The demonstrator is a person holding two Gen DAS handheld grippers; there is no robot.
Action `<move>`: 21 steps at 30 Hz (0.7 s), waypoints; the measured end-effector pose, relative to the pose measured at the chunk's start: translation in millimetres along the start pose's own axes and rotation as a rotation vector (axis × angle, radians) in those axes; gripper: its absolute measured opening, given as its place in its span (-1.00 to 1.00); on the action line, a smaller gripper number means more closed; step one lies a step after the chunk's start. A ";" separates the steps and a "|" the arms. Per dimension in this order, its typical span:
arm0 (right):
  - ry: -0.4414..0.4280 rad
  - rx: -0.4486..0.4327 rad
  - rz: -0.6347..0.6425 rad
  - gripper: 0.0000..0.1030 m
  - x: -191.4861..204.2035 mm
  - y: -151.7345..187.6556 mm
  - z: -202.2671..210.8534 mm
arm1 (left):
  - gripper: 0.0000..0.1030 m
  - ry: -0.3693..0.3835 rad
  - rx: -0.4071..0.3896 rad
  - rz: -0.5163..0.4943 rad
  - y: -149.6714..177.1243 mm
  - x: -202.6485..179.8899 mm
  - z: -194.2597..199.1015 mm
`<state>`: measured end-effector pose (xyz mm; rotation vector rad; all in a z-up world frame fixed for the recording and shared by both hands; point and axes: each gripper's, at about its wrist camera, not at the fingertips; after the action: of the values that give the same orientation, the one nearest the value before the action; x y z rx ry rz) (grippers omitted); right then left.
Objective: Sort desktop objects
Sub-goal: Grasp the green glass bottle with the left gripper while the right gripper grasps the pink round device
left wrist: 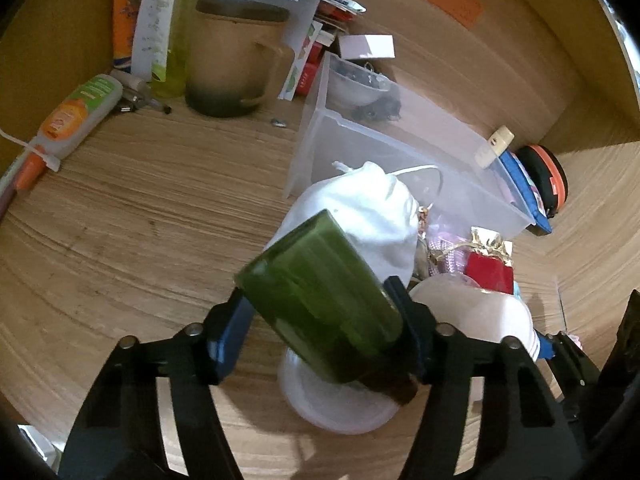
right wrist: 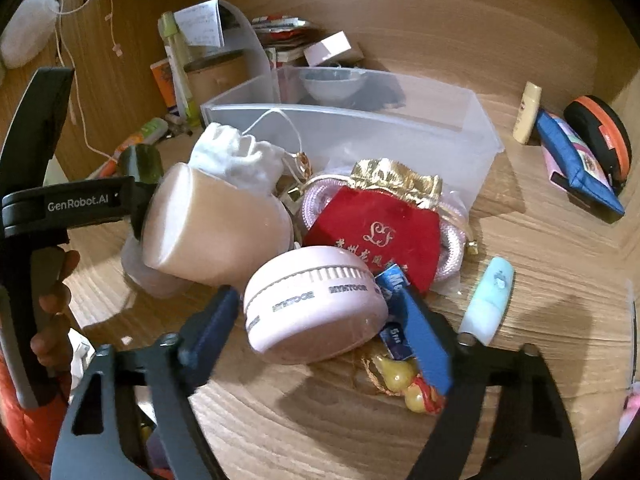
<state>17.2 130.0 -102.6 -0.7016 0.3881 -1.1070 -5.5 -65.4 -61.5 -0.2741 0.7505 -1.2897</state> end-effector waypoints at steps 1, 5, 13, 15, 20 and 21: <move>0.003 -0.009 0.003 0.34 0.0 -0.3 0.8 | 0.07 -0.002 0.001 -0.002 -0.7 0.1 -0.5; -0.026 -0.010 -0.009 0.21 -2.7 -1.4 1.2 | -0.12 -0.028 -0.012 -0.019 -3.7 -1.1 -0.3; -0.034 -0.036 -0.026 0.21 -5.0 -4.0 9.4 | -0.12 -0.046 -0.049 -0.038 -6.3 -4.5 10.6; -0.032 -0.047 -0.031 0.21 -6.6 -5.8 14.1 | -0.12 -0.055 -0.064 -0.049 -7.2 -7.3 15.2; -0.015 -0.091 -0.041 0.20 -12.8 -13.9 30.5 | -0.12 -0.055 -0.104 -0.080 -11.0 -16.9 30.0; -0.010 -0.101 -0.044 0.21 -14.4 -15.4 33.8 | -0.12 -0.056 -0.114 -0.087 -12.2 -19.1 33.4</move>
<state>21.4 149.8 -68.3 -0.8075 0.4240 -1.1315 4.9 -58.2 -23.2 -0.4373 0.7726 -1.3179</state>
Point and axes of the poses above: each gripper's, at about its wrist camera, not at the fingertips, and z roughly against the way its jaws point, x to its left, y to its underside
